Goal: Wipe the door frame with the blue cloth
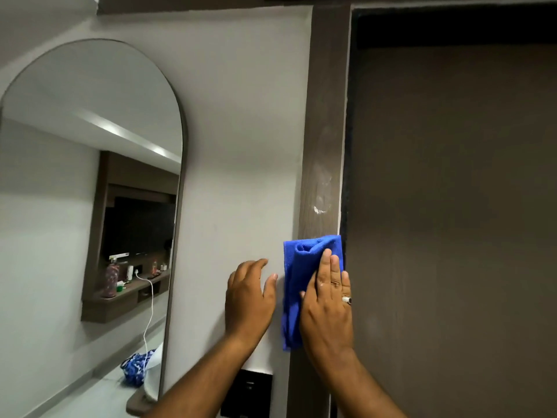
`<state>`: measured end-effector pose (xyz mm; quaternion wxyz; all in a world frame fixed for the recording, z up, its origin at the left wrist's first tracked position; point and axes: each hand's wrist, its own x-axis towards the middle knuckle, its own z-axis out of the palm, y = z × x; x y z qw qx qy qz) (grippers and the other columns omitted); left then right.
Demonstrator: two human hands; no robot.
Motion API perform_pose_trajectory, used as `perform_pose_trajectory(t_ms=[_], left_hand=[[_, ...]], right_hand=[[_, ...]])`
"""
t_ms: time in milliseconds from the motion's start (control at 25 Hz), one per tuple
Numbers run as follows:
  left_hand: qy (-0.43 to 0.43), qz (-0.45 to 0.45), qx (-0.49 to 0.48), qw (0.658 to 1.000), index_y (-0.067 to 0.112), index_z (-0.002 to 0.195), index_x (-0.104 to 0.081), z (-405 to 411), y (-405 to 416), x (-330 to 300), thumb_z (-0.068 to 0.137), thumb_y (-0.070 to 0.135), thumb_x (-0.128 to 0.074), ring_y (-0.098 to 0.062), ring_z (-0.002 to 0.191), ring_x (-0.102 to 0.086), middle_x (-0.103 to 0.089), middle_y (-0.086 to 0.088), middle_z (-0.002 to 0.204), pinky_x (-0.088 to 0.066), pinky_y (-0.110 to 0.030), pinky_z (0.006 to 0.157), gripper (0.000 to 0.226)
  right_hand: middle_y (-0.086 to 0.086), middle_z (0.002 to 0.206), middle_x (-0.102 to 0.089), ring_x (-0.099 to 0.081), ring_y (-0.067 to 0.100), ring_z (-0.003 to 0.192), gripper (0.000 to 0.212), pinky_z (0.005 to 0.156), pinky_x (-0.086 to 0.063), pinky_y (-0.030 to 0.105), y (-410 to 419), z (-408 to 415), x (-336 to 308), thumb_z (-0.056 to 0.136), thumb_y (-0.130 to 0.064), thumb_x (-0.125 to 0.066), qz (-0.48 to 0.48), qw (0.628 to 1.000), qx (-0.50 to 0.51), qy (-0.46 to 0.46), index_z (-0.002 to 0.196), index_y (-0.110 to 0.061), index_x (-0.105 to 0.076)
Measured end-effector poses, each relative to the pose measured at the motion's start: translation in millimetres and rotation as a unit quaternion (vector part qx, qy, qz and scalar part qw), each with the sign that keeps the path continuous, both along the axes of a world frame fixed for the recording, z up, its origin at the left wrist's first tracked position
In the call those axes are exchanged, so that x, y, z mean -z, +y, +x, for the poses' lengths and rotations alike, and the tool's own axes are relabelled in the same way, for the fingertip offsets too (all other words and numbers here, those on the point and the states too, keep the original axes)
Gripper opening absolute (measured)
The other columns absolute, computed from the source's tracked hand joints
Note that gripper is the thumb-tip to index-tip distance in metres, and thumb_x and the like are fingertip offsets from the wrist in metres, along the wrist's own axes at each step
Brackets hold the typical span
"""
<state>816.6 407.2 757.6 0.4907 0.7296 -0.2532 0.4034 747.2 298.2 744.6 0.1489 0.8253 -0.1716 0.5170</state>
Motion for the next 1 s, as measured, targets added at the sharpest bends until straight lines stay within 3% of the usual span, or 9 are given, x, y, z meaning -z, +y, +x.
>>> perform_pose_trajectory(t_ms=[120,280,360,400,520,720,800,1000], left_hand=[[-0.116,0.158,-0.114,0.974,0.012,0.138,-0.048,26,20,-17,0.087,0.029,-0.061,-0.035,0.136,-0.041,-0.048,-0.014,0.146,-0.039,-0.047,0.106,0.055],[-0.190,0.254,-0.167,0.934,0.011,0.145,-0.037,57,30,-46,0.086,0.045,-0.057,-0.039,0.142,-0.026,-0.031,-0.018,0.154,-0.025,-0.051,0.115,0.070],[-0.204,0.244,-0.173,0.932,0.015,0.149,-0.025,76,29,-51,0.090,0.053,-0.040,-0.037,0.145,-0.015,-0.019,-0.016,0.158,-0.015,-0.050,0.116,0.071],[-0.212,0.235,-0.173,0.932,0.017,0.150,-0.022,86,25,-50,0.090,0.055,-0.035,-0.037,0.146,-0.013,-0.017,-0.015,0.159,-0.015,-0.050,0.115,0.072],[-0.230,0.211,-0.148,0.938,0.022,0.151,-0.021,106,17,-43,0.089,0.058,-0.032,-0.034,0.148,-0.012,-0.018,-0.012,0.161,-0.018,-0.053,0.115,0.072],[-0.256,0.208,-0.139,0.934,0.022,0.151,-0.022,114,18,-42,0.089,0.062,-0.026,-0.035,0.148,-0.012,-0.018,-0.012,0.161,-0.016,-0.056,0.115,0.074],[-0.263,0.218,-0.143,0.929,0.020,0.150,-0.025,108,21,-60,0.089,0.063,-0.023,-0.035,0.147,-0.014,-0.020,-0.014,0.159,-0.016,-0.056,0.115,0.074],[-0.276,0.221,-0.159,0.922,0.019,0.150,-0.017,101,21,-119,0.091,0.059,-0.011,-0.034,0.148,-0.010,-0.010,-0.013,0.160,-0.009,-0.051,0.116,0.072]], right_hand=[[0.026,0.147,-0.035,-0.017,0.041,0.143,0.054,0.114,-0.007,0.048,6,15,0,0.086,-0.009,-0.032,-0.034,0.999,-0.025,-0.004,0.138,0.005,-0.038],[0.018,0.156,-0.018,0.004,0.029,0.145,0.065,0.114,-0.006,0.046,-2,27,-12,0.080,-0.018,-0.039,-0.081,0.995,-0.059,-0.006,0.142,-0.001,-0.031],[0.015,0.157,-0.009,0.000,0.028,0.145,0.071,0.115,-0.007,0.046,-9,31,-23,0.080,-0.027,-0.042,-0.097,0.993,-0.068,-0.003,0.144,-0.002,-0.026],[0.015,0.158,-0.013,-0.003,0.028,0.145,0.072,0.115,-0.008,0.046,-14,35,-31,0.081,-0.030,-0.042,-0.104,0.992,-0.068,-0.012,0.145,-0.003,-0.023],[0.016,0.156,-0.023,-0.010,0.028,0.147,0.066,0.116,-0.010,0.046,-20,45,-72,0.091,-0.038,-0.033,-0.111,0.990,-0.057,-0.065,0.148,-0.007,-0.019],[0.013,0.158,-0.006,-0.005,0.030,0.146,0.063,0.120,-0.005,0.047,-17,48,-161,0.095,-0.039,-0.024,-0.100,0.990,-0.016,-0.093,0.149,-0.009,-0.011],[0.012,0.158,-0.004,-0.003,0.028,0.147,0.063,0.121,-0.002,0.046,-13,50,-158,0.095,-0.038,-0.023,-0.084,0.991,-0.025,-0.105,0.149,-0.009,-0.009],[0.014,0.158,-0.016,-0.015,0.029,0.146,0.065,0.115,-0.011,0.045,-13,45,-102,0.093,-0.035,-0.033,-0.084,0.992,-0.039,-0.090,0.149,-0.007,-0.019]])
